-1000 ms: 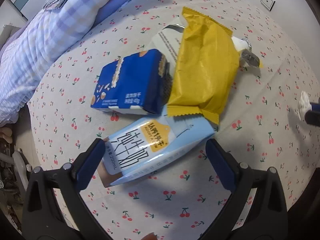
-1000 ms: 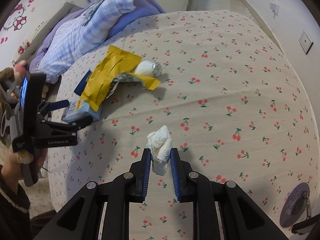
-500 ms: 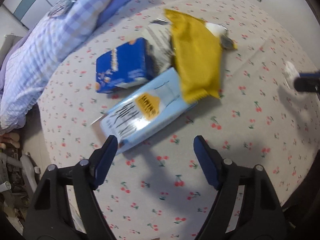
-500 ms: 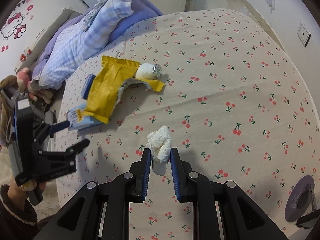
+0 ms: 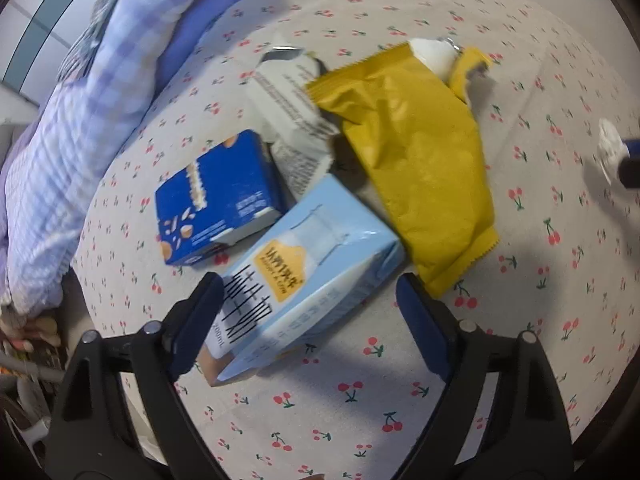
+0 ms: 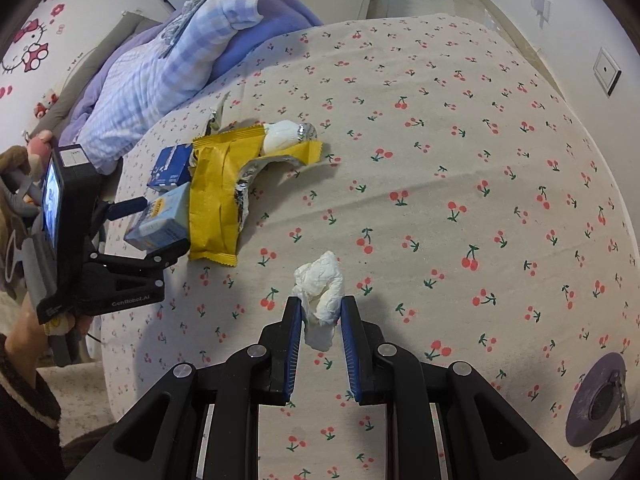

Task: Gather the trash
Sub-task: 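Grasp the light-blue milk carton with the left tool, then lift the milk carton off the bed with the left tool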

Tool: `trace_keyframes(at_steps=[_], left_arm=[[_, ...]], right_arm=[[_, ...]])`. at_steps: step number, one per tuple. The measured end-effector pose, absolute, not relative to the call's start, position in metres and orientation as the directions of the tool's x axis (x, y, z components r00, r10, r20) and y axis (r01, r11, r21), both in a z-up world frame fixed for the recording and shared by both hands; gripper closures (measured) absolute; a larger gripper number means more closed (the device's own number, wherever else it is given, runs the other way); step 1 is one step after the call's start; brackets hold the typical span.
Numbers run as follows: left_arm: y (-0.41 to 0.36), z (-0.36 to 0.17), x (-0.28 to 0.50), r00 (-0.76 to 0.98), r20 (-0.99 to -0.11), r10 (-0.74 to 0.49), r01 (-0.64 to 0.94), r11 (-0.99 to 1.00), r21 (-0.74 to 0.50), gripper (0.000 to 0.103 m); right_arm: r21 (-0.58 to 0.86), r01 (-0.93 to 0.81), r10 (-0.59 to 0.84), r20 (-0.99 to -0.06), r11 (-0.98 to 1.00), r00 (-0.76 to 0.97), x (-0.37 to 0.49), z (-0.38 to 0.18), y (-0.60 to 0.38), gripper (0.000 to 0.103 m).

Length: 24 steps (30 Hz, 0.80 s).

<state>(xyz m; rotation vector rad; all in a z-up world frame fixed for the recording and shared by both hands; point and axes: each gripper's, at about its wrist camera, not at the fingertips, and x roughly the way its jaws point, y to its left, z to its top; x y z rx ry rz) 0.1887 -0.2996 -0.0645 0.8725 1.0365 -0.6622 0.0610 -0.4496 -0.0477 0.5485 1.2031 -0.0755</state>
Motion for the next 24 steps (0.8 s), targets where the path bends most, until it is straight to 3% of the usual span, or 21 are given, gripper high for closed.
trace_keyframes(at_steps=[10, 12, 16, 24], left_arm=[[-0.294, -0.067, 0.176, 0.428, -0.904, 0.0, 0.812, 0.439, 0.385, 0.015], [-0.294, -0.065, 0.18, 0.443, -0.896, -0.003, 0.793, 0.466, 0.391, 0.022], [-0.294, -0.065, 0.186, 0.457, -0.889, -0.009, 0.774, 0.497, 0.393, 0.024], [-0.292, -0.055, 0.184, 0.528, -0.848, -0.034, 0.735, 0.519, 0.437, 0.05]], right_arm=[[0.366, 0.34, 0.233, -0.898, 0.866, 0.374, 0.06, -0.048, -0.449, 0.082], [0.37, 0.339, 0.236, -0.896, 0.865, 0.375, 0.059, -0.048, -0.447, 0.082], [0.373, 0.338, 0.238, -0.894, 0.864, 0.379, 0.059, -0.047, -0.446, 0.082], [0.364, 0.356, 0.225, -0.899, 0.861, 0.375, 0.058, -0.049, -0.452, 0.082]])
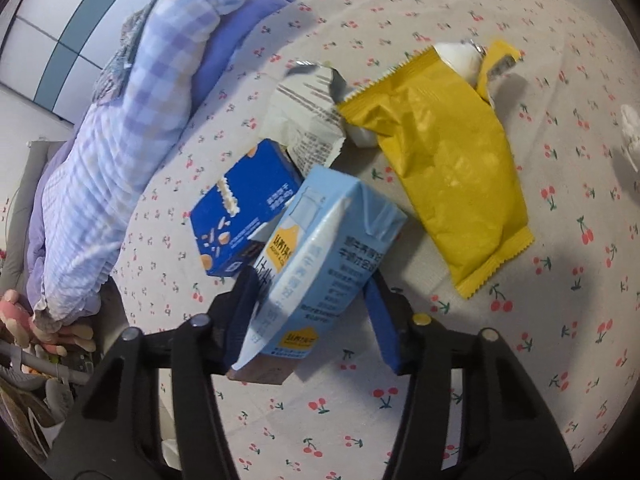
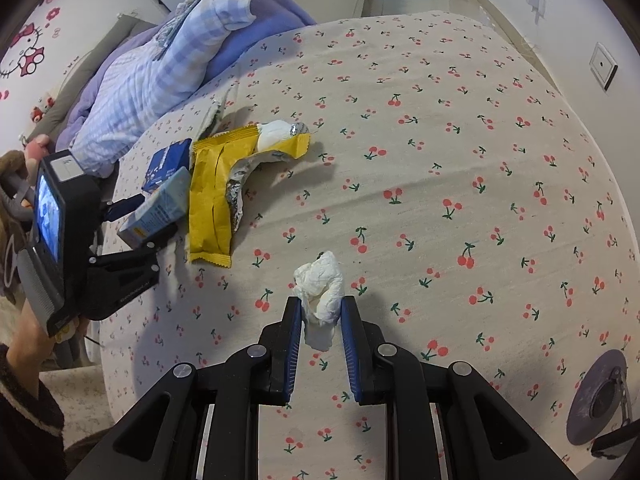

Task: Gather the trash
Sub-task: 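Lift the milk carton off the bed with the left tool, then drop the milk carton into the bin from the left tool while the right tool drops the tissue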

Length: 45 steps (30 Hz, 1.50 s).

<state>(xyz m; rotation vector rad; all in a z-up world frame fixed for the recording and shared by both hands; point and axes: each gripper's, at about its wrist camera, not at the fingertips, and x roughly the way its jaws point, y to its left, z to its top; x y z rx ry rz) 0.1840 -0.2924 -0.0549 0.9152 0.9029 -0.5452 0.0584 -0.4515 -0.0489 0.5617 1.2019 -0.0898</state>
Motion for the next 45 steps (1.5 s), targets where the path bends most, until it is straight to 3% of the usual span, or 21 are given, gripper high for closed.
trace_keyframes(at_steps=[9, 15, 29, 45], left_arm=[[-0.264, -0.026, 0.178, 0.514, -0.853, -0.093, 0.686, 0.641, 0.343, 0.058], [-0.221, -0.005, 0.175, 0.459, -0.866, -0.199, 0.606, 0.783, 0.142, 0.059], [-0.134, 0.013, 0.137, 0.412, -0.836, -0.363, 0.437, 0.884, -0.168, 0.059], [-0.007, 0.025, 0.142, 0.492, -0.813, -0.311, 0.193, 0.95, -0.247, 0.059]], right_arm=[[0.389, 0.358, 0.235, -0.884, 0.849, 0.404, 0.06, -0.038, -0.452, 0.082], [0.457, 0.355, 0.289, -0.854, 0.816, 0.433, 0.063, -0.029, -0.449, 0.082], [0.521, 0.306, 0.357, -0.815, 0.797, 0.457, 0.076, -0.007, -0.411, 0.082], [0.521, 0.123, 0.443, -0.808, 0.844, 0.388, 0.13, 0.008, -0.262, 0.082]])
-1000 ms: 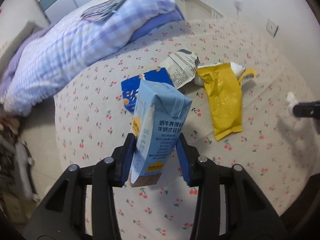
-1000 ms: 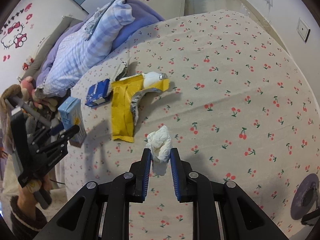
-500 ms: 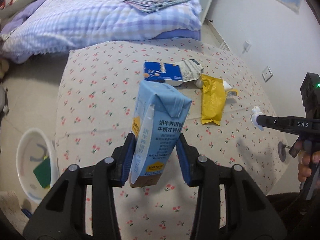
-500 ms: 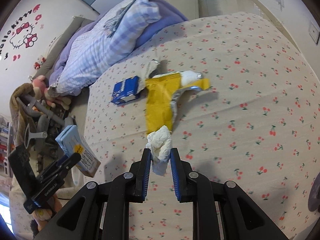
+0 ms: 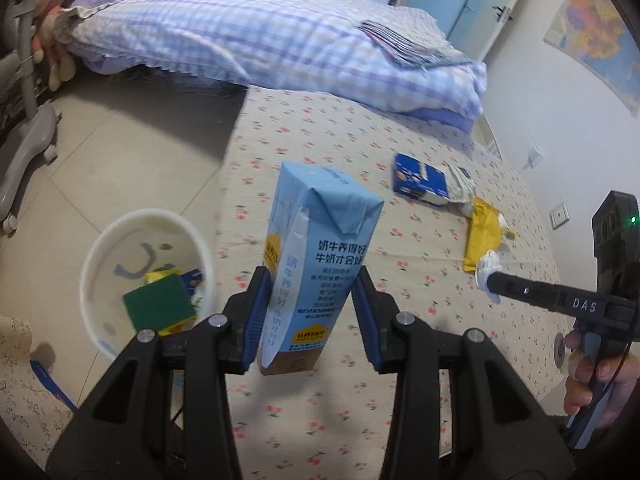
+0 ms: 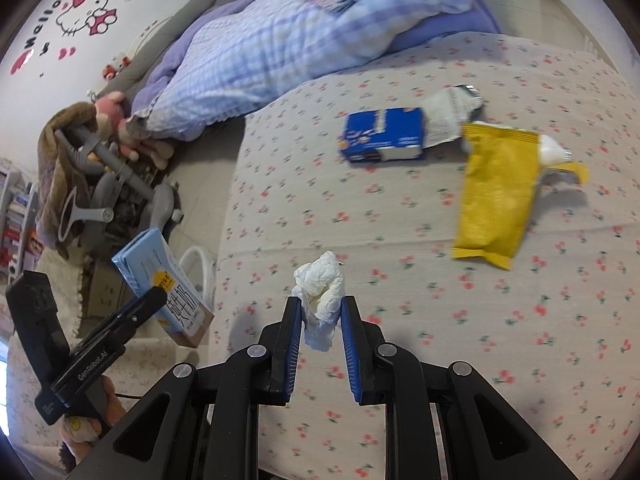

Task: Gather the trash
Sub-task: 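Drop the milk carton into the bin from the left tool while the right tool drops the tissue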

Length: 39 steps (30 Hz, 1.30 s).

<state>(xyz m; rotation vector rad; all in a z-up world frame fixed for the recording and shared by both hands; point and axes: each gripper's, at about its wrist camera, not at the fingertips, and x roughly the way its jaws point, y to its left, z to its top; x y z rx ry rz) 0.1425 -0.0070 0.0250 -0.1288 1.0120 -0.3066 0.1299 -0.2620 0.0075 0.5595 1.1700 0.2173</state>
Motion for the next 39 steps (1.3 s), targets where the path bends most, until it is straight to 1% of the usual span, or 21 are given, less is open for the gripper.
trace_keyframes(at_steps=[7, 15, 18, 20, 22, 23, 24, 28, 30, 32, 37, 38, 39], left_arm=[[0.06, 0.017, 0.145, 0.513, -0.821, -0.251, 0.076, 0.966, -0.248, 0.059], [0.124, -0.009, 0.151, 0.488, -0.853, -0.184, -0.06, 0.968, -0.243, 0.059], [0.133, -0.013, 0.156, 0.49, -0.852, -0.182, -0.083, 0.964, -0.253, 0.059], [0.135, -0.016, 0.161, 0.496, -0.843, -0.209, -0.071, 0.957, -0.28, 0.058], [0.134, -0.02, 0.166, 0.469, -0.859, -0.205, -0.083, 0.958, -0.274, 0.039], [0.135, -0.021, 0.166, 0.454, -0.868, -0.198, -0.096, 0.958, -0.269, 0.017], [0.135, -0.021, 0.165, 0.452, -0.873, -0.183, -0.112, 0.959, -0.259, 0.012], [0.142, -0.022, 0.157, 0.427, -0.896, -0.123, -0.143, 0.969, -0.201, 0.01], [0.149, -0.025, 0.153, 0.415, -0.904, -0.099, -0.154, 0.972, -0.178, 0.003], [0.156, -0.028, 0.148, 0.407, -0.91, -0.083, -0.166, 0.973, -0.163, 0.003], [0.17, -0.031, 0.139, 0.396, -0.914, -0.084, -0.194, 0.966, -0.173, 0.002], [0.171, -0.031, 0.138, 0.397, -0.914, -0.081, -0.195, 0.966, -0.171, 0.002], [0.173, -0.031, 0.137, 0.397, -0.914, -0.077, -0.196, 0.966, -0.166, 0.002]], right_arm=[[0.523, 0.049, 0.477, -0.808, 0.851, 0.346, 0.151, 0.006, -0.197, 0.082], [0.501, -0.033, 0.487, -0.819, 0.865, 0.304, 0.165, -0.003, -0.135, 0.082], [0.512, -0.057, 0.505, -0.812, 0.857, 0.293, 0.17, -0.006, -0.115, 0.082], [0.523, -0.074, 0.52, -0.804, 0.849, 0.287, 0.172, -0.007, -0.103, 0.082], [0.539, -0.095, 0.542, -0.793, 0.837, 0.279, 0.175, -0.007, -0.09, 0.082], [0.544, -0.102, 0.549, -0.789, 0.833, 0.276, 0.175, -0.007, -0.086, 0.082], [0.548, -0.112, 0.556, -0.785, 0.829, 0.273, 0.176, -0.007, -0.081, 0.081], [0.557, -0.143, 0.575, -0.777, 0.818, 0.258, 0.182, -0.011, -0.06, 0.08], [0.565, -0.15, 0.584, -0.772, 0.811, 0.25, 0.184, -0.015, -0.054, 0.08], [0.569, -0.155, 0.589, -0.77, 0.808, 0.245, 0.187, -0.018, -0.047, 0.079], [0.591, -0.157, 0.611, -0.756, 0.792, 0.235, 0.196, -0.025, -0.031, 0.079], [0.594, -0.162, 0.616, -0.752, 0.788, 0.235, 0.197, -0.026, -0.027, 0.079], [0.593, -0.172, 0.617, -0.75, 0.787, 0.237, 0.199, -0.026, -0.024, 0.076]])
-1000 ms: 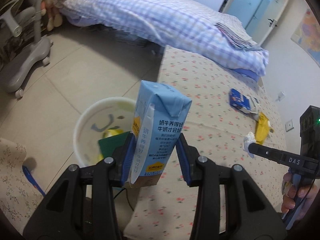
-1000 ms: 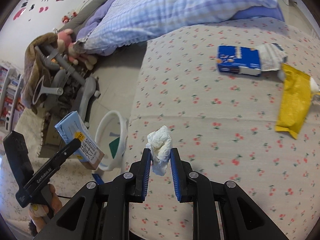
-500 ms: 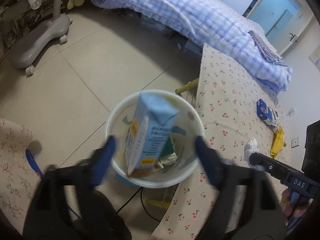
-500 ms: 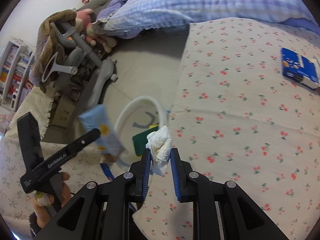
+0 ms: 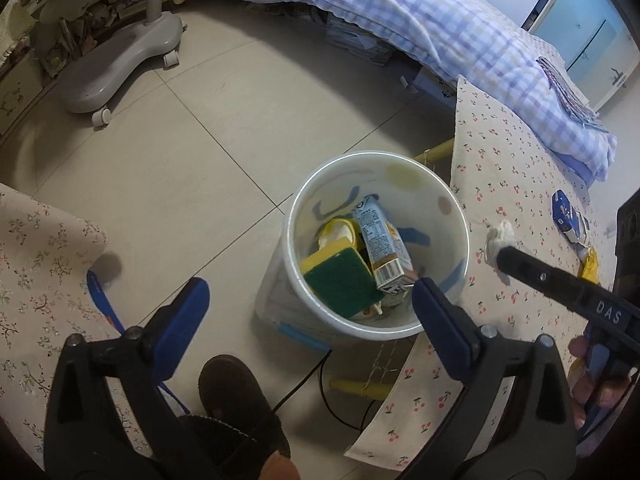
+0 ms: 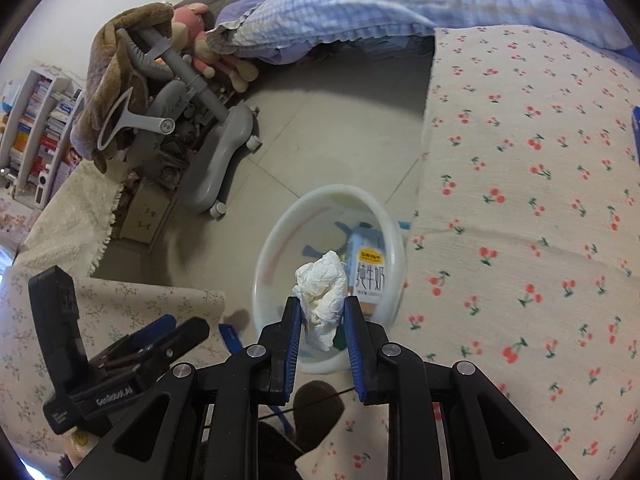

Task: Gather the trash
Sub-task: 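Drop the milk carton into the bin from the left tool while the right tool drops the tissue, then grasp the yellow snack wrapper with the right tool while the left tool grasps the blue biscuit box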

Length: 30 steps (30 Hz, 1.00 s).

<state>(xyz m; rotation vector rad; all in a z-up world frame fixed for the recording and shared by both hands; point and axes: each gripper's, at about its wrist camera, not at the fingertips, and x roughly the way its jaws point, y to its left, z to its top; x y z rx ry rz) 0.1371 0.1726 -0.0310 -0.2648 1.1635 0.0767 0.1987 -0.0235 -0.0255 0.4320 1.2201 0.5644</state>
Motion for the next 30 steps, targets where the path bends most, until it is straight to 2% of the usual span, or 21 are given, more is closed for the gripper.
trace_keyframes(at_steps=[2, 3, 4, 17, 23, 30], left_arm=[[0.176, -0.032, 0.135, 0.397, -0.915, -0.067, -0.2, 0.967, -0.158, 0.002], [0.177, -0.032, 0.135, 0.396, -0.916, -0.066, -0.204, 0.966, -0.157, 0.002], [0.179, -0.032, 0.135, 0.396, -0.916, -0.067, -0.208, 0.965, -0.16, 0.002], [0.164, -0.033, 0.136, 0.379, -0.92, -0.098, -0.178, 0.968, -0.177, 0.001], [0.143, -0.031, 0.139, 0.381, -0.918, -0.109, -0.155, 0.972, -0.179, 0.001], [0.11, -0.025, 0.146, 0.416, -0.904, -0.103, -0.129, 0.977, -0.171, 0.001]], right_arm=[[0.581, -0.176, 0.607, -0.758, 0.795, 0.239, 0.201, -0.025, -0.018, 0.048], [0.583, -0.17, 0.607, -0.757, 0.795, 0.243, 0.201, -0.025, -0.018, 0.025], [0.592, -0.16, 0.612, -0.747, 0.79, 0.259, 0.2, -0.024, -0.019, 0.023], [0.511, -0.109, 0.517, -0.794, 0.852, 0.321, 0.19, -0.012, -0.066, 0.023], [0.427, -0.016, 0.399, -0.832, 0.904, 0.386, 0.184, -0.004, -0.124, 0.022], [0.299, 0.189, 0.203, -0.891, 0.935, 0.406, 0.177, -0.015, -0.208, 0.022]])
